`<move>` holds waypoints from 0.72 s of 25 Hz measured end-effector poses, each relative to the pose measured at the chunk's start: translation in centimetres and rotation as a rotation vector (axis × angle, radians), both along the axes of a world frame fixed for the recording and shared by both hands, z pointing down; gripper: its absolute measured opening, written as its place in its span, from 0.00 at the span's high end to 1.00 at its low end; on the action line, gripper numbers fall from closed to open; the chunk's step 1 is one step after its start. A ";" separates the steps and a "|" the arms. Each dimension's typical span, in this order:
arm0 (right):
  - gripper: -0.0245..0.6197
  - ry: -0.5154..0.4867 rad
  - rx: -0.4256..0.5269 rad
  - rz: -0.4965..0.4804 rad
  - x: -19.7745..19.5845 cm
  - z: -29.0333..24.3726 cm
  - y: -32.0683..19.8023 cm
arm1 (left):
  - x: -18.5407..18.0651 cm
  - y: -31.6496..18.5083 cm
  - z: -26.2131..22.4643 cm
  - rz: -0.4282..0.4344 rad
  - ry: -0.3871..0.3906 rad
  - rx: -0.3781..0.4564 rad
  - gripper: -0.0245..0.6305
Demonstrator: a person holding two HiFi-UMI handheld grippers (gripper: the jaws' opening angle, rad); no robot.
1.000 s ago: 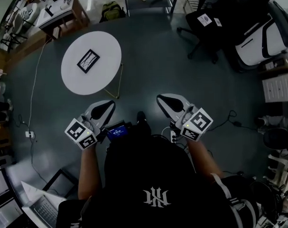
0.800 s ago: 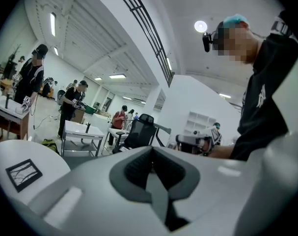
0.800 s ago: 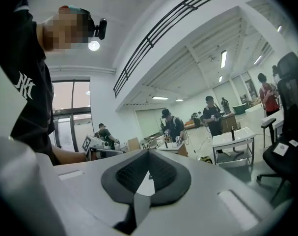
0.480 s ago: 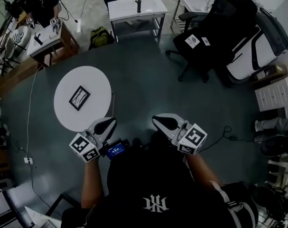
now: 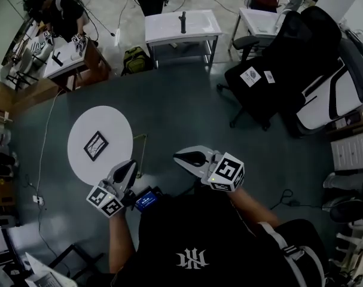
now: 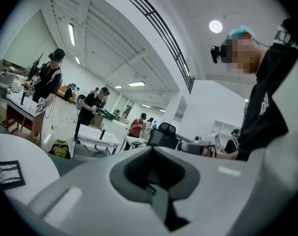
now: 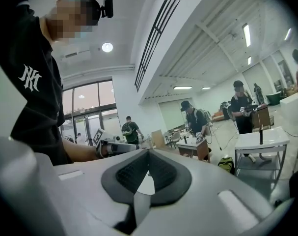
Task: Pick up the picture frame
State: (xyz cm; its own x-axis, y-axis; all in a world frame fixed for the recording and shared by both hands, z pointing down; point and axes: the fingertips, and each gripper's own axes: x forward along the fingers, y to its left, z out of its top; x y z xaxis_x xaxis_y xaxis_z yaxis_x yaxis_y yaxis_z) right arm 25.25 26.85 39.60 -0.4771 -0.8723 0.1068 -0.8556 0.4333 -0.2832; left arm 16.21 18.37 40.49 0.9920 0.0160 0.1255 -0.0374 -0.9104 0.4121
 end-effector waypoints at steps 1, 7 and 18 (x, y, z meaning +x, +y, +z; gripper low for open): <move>0.96 -0.006 -0.002 -0.013 1.5 -0.3 0.0 | 1.4 0.2 -0.5 -0.007 -0.001 0.003 0.96; 0.96 -0.038 -0.044 -0.153 7.7 0.9 0.0 | 4.8 0.2 -1.4 -0.159 -0.034 0.034 0.96; 0.96 -0.070 -0.070 -0.425 6.4 4.0 -8.3 | 0.0 -2.5 -0.5 -0.502 -0.143 0.060 0.96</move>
State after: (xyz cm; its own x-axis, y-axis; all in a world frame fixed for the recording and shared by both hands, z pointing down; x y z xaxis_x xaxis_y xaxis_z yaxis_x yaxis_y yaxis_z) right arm 31.64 18.56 43.60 -0.8004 -0.5886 0.1136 -0.5831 0.7206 -0.3752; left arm 16.23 15.89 40.03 0.8487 -0.4678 0.2466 -0.5269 -0.7878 0.3190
